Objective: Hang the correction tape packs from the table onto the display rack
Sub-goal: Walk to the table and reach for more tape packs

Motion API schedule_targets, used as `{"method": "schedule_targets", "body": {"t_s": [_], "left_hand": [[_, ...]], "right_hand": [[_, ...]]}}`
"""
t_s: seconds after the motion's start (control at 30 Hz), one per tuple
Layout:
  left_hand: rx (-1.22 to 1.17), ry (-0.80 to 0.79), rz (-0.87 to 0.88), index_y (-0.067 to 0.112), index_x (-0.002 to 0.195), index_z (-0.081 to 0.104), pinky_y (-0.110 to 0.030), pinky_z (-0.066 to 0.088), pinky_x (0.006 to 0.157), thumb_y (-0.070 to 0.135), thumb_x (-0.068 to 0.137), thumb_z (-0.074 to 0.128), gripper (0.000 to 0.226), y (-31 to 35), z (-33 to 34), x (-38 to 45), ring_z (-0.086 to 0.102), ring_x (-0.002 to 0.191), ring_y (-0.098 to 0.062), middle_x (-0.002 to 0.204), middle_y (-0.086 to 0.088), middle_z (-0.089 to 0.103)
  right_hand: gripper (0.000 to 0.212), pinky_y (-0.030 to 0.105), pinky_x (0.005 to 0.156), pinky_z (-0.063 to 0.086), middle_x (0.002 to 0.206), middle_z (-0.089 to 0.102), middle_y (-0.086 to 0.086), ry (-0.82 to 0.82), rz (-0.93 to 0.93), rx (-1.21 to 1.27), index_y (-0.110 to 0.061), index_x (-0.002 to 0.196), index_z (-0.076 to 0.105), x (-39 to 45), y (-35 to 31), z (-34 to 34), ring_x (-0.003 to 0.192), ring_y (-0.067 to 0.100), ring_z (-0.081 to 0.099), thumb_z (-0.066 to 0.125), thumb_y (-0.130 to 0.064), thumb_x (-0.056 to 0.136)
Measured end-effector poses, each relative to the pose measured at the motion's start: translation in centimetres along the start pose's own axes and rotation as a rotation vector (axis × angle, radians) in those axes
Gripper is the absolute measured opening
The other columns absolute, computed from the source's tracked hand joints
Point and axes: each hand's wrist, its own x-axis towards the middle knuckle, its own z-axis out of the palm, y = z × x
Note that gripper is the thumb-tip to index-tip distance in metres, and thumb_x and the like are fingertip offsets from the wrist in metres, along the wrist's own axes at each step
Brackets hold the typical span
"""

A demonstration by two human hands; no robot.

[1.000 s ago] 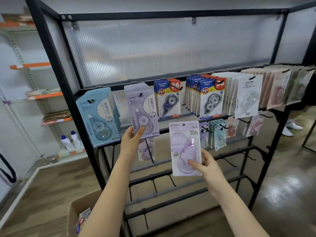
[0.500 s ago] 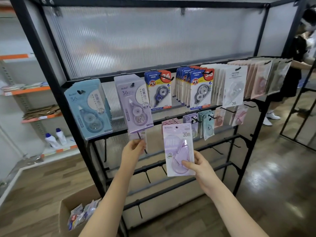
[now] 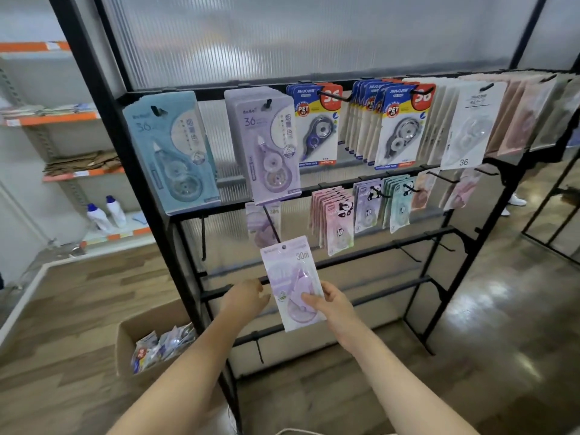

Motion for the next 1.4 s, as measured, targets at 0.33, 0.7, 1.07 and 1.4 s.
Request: {"method": "schedule_targets", "body": {"t_s": [0.33, 0.7, 1.07, 1.4], "left_hand": [[0.079, -0.053, -0.100, 0.019, 0.130, 0.052, -0.032, 0.046, 0.091, 0.037, 0.097, 0.043, 0.039, -1.5, 1.8, 1.6, 0.056, 0.115, -0.021, 0.127, -0.002, 0.059], [0.111, -0.077, -0.116, 0.021, 0.128, 0.054, -0.033, 0.048, 0.086, 0.038, 0.097, 0.042, 0.038, -0.3, 3.5, 4.9, 0.059, 0.109, -0.021, 0.123, -0.002, 0.062], [0.096, -0.135, -0.217, 0.020, 0.125, 0.054, -0.032, 0.049, 0.089, 0.038, 0.096, 0.044, 0.035, -1.9, 5.0, 7.4, 0.058, 0.103, -0.017, 0.119, 0.000, 0.059], [0.214, -0.105, -0.263, 0.012, 0.115, 0.058, -0.029, 0.047, 0.083, 0.033, 0.098, 0.041, 0.032, -1.7, 4.7, 9.3, 0.060, 0.102, -0.020, 0.113, -0.004, 0.063]], "right_hand": [[0.025, 0.020, 0.076, 0.051, 0.101, 0.068, 0.000, -0.038, 0.019, -0.065, -0.020, 0.106, 0.061, 3.1, 2.4, -0.7, 0.092, 0.013, 0.064, 0.068, -0.008, 0.085], [0.027, 0.020, 0.078, 0.049, 0.100, 0.065, 0.000, -0.157, -0.001, -0.048, -0.022, 0.105, 0.062, 6.5, 1.9, -2.0, 0.093, 0.013, 0.061, 0.071, -0.009, 0.083], [0.037, 0.022, 0.084, 0.043, 0.121, 0.060, 0.007, -0.167, 0.142, -0.213, -0.012, 0.124, 0.055, 14.2, -0.2, 0.5, 0.107, 0.017, 0.056, 0.063, -0.025, 0.090], [0.049, 0.026, 0.090, 0.041, 0.124, 0.060, 0.015, -0.068, 0.284, -0.131, -0.001, 0.129, 0.053, 19.8, -1.5, 2.8, 0.117, 0.028, 0.055, 0.066, -0.026, 0.088]]}}
